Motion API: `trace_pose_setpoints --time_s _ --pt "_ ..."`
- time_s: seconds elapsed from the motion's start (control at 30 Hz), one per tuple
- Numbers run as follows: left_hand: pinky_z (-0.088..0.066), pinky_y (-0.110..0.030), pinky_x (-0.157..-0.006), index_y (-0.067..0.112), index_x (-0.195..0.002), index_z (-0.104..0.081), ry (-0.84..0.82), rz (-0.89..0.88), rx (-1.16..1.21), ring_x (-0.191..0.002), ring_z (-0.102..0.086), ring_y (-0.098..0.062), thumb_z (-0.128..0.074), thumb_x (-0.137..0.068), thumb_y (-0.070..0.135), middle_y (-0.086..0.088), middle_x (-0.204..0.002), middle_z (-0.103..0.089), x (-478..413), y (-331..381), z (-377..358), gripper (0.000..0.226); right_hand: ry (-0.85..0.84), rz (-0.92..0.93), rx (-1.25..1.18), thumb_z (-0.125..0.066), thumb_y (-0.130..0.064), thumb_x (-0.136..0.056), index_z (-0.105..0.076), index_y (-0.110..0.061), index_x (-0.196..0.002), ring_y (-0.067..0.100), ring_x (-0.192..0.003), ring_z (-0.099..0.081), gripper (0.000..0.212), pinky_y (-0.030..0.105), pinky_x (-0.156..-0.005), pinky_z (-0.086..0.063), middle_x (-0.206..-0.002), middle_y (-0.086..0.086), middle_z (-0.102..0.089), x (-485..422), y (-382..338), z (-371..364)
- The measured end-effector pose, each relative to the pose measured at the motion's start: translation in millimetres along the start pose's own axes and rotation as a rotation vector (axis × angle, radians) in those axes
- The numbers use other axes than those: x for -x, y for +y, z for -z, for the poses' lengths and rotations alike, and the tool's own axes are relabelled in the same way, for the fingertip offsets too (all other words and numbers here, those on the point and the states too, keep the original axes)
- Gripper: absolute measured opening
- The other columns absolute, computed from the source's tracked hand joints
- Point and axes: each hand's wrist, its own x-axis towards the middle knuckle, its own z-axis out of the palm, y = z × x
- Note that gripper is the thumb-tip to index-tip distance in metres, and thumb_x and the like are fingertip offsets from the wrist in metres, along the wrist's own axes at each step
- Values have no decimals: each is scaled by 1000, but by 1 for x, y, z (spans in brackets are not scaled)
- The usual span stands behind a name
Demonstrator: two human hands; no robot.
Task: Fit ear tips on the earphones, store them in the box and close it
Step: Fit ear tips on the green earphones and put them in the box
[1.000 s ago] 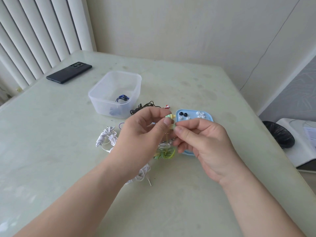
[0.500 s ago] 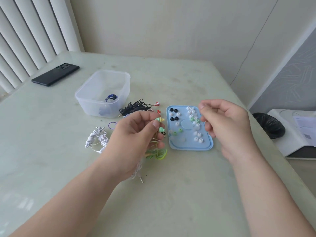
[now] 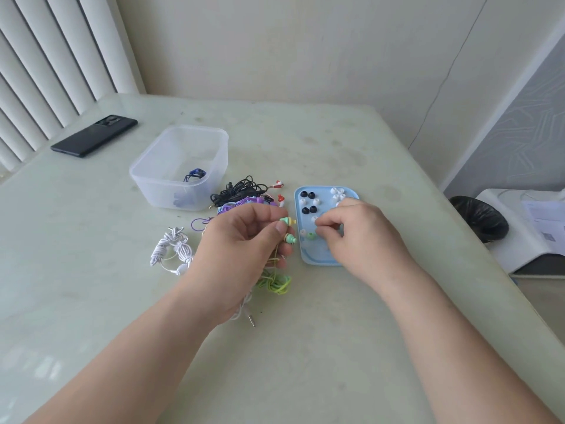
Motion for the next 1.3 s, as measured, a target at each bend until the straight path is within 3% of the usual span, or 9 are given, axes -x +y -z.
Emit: trace_pose_setpoints --time_s 0.17,0.23,0.33,0.43,0.57,0.73,0.97,1.3 --pt "-53 -28 -61 6 -105 -73 1 4 13 -70 -65 -23 -63 -101 4 -11 -91 -76 0 1 0 10 12 -3 71 -66 -24 -94 -74 -21 -87 22 -87 -60 12 37 -68 -54 -92 -3 -62 -2 -6 0" --pt "-53 -29 -62 6 -106 -73 3 -5 22 -71 -66 -23 -63 -101 5 -12 -91 -76 0 1 0 11 100 25 -8 -68 -22 -93 -75 -25 -86 18 -78 -59 10 33 -63 -51 -89 -5 -65 1 -9 4" --pt "-54 -32 -64 9 -113 -71 1 -26 64 -71 -66 -22 -63 -102 4 -11 -90 -76 1 3 -1 14 165 -33 -465 -76 -16 -90 -81 -24 -89 12 -62 -59 9 23 -59 -48 -79 -4 -73 8 -24 14" --pt "-56 -32 -66 8 -110 -71 2 -55 69 -71 -67 -21 -64 -101 6 -8 -86 -76 2 5 0 11 -6 -196 -998 -78 -6 -86 -82 -15 -92 15 -63 -61 11 21 -58 -48 -78 8 -77 14 -40 19" --pt "-56 -29 -64 5 -109 -71 3 -97 68 -71 -67 -21 -66 -100 7 -12 -89 -78 3 7 2 10 -121 -326 -1291 -76 -1 -80 -76 -1 -92 17 -62 -61 12 25 -54 -50 -79 14 -74 13 -44 19" --pt "-54 -26 -61 4 -107 -72 -5 -132 52 -69 -66 -19 -66 -100 5 -4 -83 -76 3 7 0 10 -191 -329 -1393 -72 -5 -76 -72 1 -95 17 -62 -62 20 25 -57 -54 -78 14 -73 13 -46 20" --pt "-55 -27 -62 6 -106 -73 -2 -135 56 -69 -67 -18 -66 -100 6 -9 -86 -76 3 7 1 9 -262 -345 -1472 -67 -6 -80 -70 -1 -93 14 -64 -64 15 22 -60 -56 -81 13 -72 13 -46 18" --pt "-55 -28 -63 5 -106 -72 -1 -137 43 -69 -66 -19 -66 -100 5 -8 -84 -75 1 5 2 9 -213 -326 -1436 -70 -8 -78 -72 -1 -92 17 -65 -63 16 25 -61 -56 -83 16 -70 14 -47 12"
